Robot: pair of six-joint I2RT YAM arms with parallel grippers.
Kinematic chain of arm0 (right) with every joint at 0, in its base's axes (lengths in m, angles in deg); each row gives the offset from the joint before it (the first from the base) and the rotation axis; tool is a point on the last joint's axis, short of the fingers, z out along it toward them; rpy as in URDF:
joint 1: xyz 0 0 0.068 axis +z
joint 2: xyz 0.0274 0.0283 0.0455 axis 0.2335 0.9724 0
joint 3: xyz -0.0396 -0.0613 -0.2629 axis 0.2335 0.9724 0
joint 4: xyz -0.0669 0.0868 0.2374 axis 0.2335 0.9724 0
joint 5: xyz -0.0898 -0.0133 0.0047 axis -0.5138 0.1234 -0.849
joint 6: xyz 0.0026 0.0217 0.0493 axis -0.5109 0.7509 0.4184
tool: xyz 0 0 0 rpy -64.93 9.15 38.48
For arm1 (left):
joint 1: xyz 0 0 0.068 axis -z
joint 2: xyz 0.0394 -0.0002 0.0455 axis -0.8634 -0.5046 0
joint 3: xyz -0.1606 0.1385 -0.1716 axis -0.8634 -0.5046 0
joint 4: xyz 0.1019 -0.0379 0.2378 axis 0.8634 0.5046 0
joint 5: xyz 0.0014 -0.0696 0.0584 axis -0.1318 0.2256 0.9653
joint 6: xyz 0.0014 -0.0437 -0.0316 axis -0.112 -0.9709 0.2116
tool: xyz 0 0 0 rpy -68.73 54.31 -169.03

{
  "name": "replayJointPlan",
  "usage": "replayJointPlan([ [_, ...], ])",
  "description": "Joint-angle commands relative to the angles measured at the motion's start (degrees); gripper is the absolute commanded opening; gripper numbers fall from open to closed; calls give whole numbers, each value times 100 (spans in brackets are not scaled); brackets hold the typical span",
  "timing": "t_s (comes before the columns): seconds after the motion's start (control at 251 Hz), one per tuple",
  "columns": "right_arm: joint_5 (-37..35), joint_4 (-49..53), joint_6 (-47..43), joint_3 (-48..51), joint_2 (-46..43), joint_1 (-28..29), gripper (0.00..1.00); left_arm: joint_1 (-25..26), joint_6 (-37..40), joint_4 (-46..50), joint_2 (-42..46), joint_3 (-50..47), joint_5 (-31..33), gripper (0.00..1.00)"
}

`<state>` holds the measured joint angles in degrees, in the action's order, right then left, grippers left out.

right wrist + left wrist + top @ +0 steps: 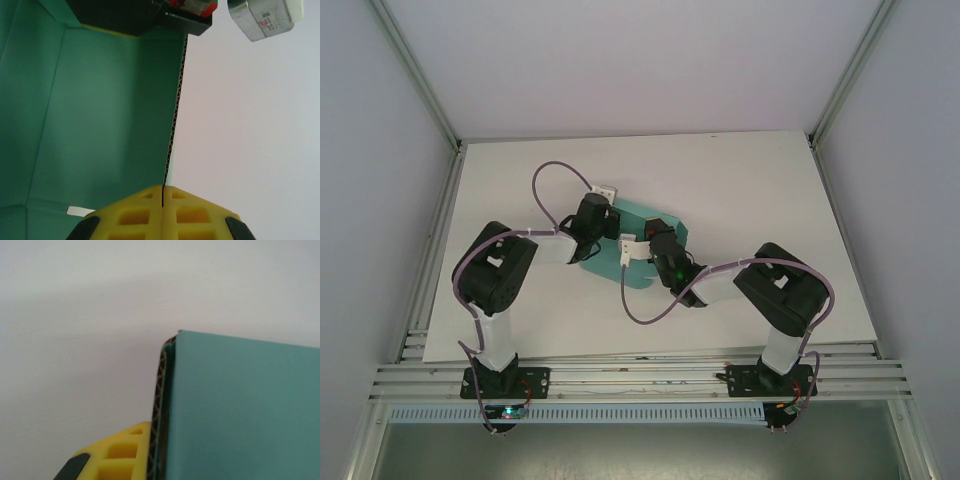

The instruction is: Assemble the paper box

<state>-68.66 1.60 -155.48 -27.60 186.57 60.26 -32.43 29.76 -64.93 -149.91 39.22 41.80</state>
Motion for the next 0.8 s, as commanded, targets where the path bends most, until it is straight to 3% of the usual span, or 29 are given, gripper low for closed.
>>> replayJointPlan([
  [0.0, -113, 561, 403, 17, 72, 29, 0, -35, -849, 495, -357, -106, 1272, 0],
  [0.104, -191, 592, 537, 10, 135, -23, 0, 113, -940, 831, -385, 3, 2009, 0],
  [0.2, -171, 591, 629, -1, 161, -92, 0, 192, -854, 952, -316, -1, 2298, 0],
  [0.275, -129, 583, 704, -15, 175, -152, 0, 176, -859, 432, -91, -428, 1930, 0],
  [0.359, -71, 547, 730, -15, 175, -209, 0, 82, -749, 106, 61, -655, 1046, 0],
  [0.447, 17, 528, 693, 15, 120, -238, 0, 46, -677, 180, 165, -654, 481, 0],
  [0.551, 126, 580, 699, 96, -32, -238, 0, 34, -597, 110, 295, -741, 149, 43],
  [0.599, 182, 658, 744, 134, -110, -238, 0, 17, -622, 113, 374, -777, 91, 52],
  [0.794, 339, 915, 811, 232, -262, -246, 0, -34, -542, 129, 629, -853, -14, 53],
])
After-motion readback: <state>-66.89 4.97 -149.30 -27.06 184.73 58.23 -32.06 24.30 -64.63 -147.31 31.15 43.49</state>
